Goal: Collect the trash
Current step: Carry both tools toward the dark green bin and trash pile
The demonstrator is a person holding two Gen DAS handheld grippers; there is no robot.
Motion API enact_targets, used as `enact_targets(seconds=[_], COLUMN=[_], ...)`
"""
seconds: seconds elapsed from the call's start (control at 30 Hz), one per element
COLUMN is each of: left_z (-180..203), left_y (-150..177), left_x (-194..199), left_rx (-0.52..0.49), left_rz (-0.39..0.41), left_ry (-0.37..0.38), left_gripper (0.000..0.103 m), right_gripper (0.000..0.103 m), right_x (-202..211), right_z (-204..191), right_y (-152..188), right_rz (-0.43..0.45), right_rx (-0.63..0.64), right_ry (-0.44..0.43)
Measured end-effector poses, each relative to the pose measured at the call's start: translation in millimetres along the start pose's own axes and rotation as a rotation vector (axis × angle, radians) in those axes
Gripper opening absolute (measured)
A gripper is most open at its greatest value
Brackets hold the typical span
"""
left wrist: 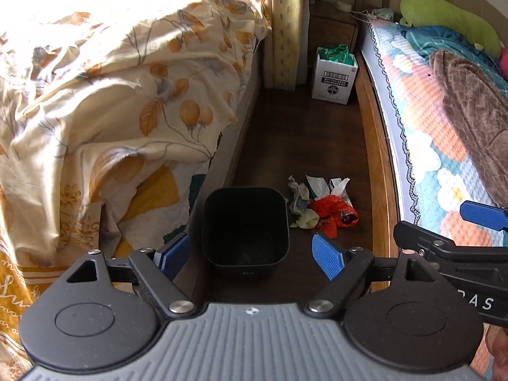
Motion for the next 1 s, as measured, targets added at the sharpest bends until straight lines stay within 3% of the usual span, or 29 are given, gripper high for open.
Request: enact_targets(seconds=[1.0], left_z=[3.2], left_y=[31.3], left_x=[36.3], left_rx=[-0.041], left_rz=[-0.020], left_ry=[0.053], left_gripper=[0.084], right_gripper=[0.090], right_x=[43.3], right_z=[7.8], right_y=[10.8], right_rz=[0.014], right_rx=[-0.081], right_ry=[0.018])
Point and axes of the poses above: each gripper's, at about its wrist camera, not at the fingertips, and x roughly against the way its jaws point, z to its right, y to its underside, the point moved 7 cm from there along -x, roughly the way its jaws point, and after that the axes turned 14 degrees about -z, right-handed, at the moved point
